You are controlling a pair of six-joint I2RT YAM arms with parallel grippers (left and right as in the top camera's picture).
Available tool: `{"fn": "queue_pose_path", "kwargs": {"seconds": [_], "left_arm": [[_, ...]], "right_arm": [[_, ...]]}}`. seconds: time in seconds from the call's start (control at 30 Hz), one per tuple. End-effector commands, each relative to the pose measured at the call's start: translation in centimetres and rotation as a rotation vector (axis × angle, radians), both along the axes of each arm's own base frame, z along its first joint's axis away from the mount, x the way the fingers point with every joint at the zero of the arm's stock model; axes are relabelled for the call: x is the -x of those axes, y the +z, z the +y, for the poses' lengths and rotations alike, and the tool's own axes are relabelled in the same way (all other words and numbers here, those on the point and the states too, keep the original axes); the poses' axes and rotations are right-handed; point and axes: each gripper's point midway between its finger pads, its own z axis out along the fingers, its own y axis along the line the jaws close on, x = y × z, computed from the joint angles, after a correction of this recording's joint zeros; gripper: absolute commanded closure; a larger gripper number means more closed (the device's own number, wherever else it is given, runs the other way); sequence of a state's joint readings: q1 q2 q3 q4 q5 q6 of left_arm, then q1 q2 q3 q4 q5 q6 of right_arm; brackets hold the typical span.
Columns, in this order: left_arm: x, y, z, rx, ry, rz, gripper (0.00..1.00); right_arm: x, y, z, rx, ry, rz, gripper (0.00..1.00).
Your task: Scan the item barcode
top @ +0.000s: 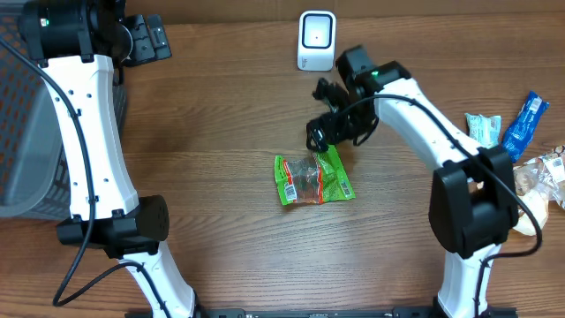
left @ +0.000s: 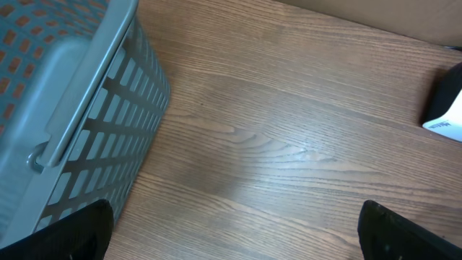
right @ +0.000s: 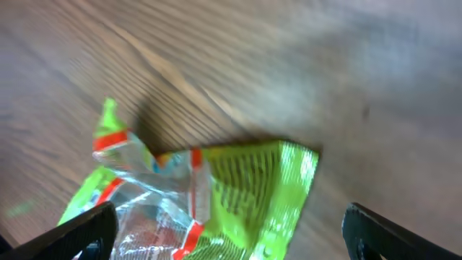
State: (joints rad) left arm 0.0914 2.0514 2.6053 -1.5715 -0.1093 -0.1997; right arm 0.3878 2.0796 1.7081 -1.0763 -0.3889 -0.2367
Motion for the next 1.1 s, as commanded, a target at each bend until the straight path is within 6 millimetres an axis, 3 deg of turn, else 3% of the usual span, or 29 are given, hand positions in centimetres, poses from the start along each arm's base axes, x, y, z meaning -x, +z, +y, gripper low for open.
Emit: {"fn": "queue_pose_path", "kwargs": {"seconds": [0.0, 0.13, 0.23, 0.3, 0.37, 0.4, 0.43, 0.47, 0.5, 0.63, 0.73, 0.77, 0.83, 0.9, 0.93, 1.03, 1.07], "left_arm": [[0.4, 1.3, -0.3, -0.012, -0.016, -0.032, 0.00], [0.4, 1.3, -0.3, -0.012, -0.016, -0.032, 0.00], [0.4, 1.4, -0.3, -0.012, -0.016, -0.033, 0.00], [0.4, 1.4, -0.3, -0.012, -0.016, -0.033, 0.00], [0.4, 1.3, -0.3, -0.012, -0.016, -0.032, 0.00], [0.4, 1.3, -0.3, -0.012, -0.016, -0.032, 0.00], [0.4, 1.3, -0.3, -0.012, -0.016, -0.032, 0.00], [0.4, 1.3, -0.3, -0.012, -0.016, -0.032, 0.00], [0.4, 1.3, -0.3, -0.012, -0.016, -0.032, 0.00], [0.4, 1.3, -0.3, -0.012, -0.016, -0.032, 0.00], [0.4, 1.4, -0.3, -0.012, -0.016, -0.033, 0.00], [0.4, 1.3, -0.3, -0.012, -0.016, -0.032, 0.00], [0.4, 1.4, -0.3, -0.012, -0.016, -0.033, 0.00], [0.4, 1.4, -0.3, -0.012, -0.016, -0.033, 0.00], [0.4, 1.3, -0.3, -0.012, -0.016, -0.032, 0.00], [0.4, 1.3, -0.3, -0.012, -0.016, -0.032, 0.00], [0.4, 1.3, -0.3, -0.012, -0.016, -0.032, 0.00]], "right_arm": [[1.5, 0.5, 3.0, -0.161, 0.371, -0.107, 0.00], [2.4, -2.9, 3.1, -0.133, 0.493, -0.091, 0.00], [2.6, -4.8, 3.0, -0.124, 0.492, -0.049, 0.00], [2.7, -5.0, 2.8, -0.120, 0.489, -0.042, 0.05], [2.6, -5.0, 2.7, -0.120, 0.485, -0.042, 0.31], [2.6, -5.0, 2.6, -0.119, 0.483, -0.040, 0.57], [2.6, -5.0, 2.5, -0.119, 0.477, -0.035, 0.69], [2.5, -5.0, 2.5, -0.116, 0.453, -0.024, 0.93], [2.4, -5.0, 2.4, -0.114, 0.419, -0.010, 0.96], [1.1, -5.3, 1.4, -0.066, 0.241, 0.037, 0.96], [-0.8, -5.7, -0.9, 0.038, -0.056, 0.102, 0.96], [-1.4, -5.9, -2.1, 0.089, -0.188, 0.131, 0.96], [-1.9, -6.6, -7.2, 0.289, -0.642, 0.227, 0.96], [-1.2, -6.5, -8.7, 0.312, -0.773, 0.303, 0.96], [-0.9, -6.3, -8.7, 0.289, -0.777, 0.342, 0.91], [0.3, -4.8, -6.6, 0.104, -0.626, 0.454, 0.53], [0.5, -4.3, -6.1, 0.050, -0.567, 0.464, 0.46]]}}
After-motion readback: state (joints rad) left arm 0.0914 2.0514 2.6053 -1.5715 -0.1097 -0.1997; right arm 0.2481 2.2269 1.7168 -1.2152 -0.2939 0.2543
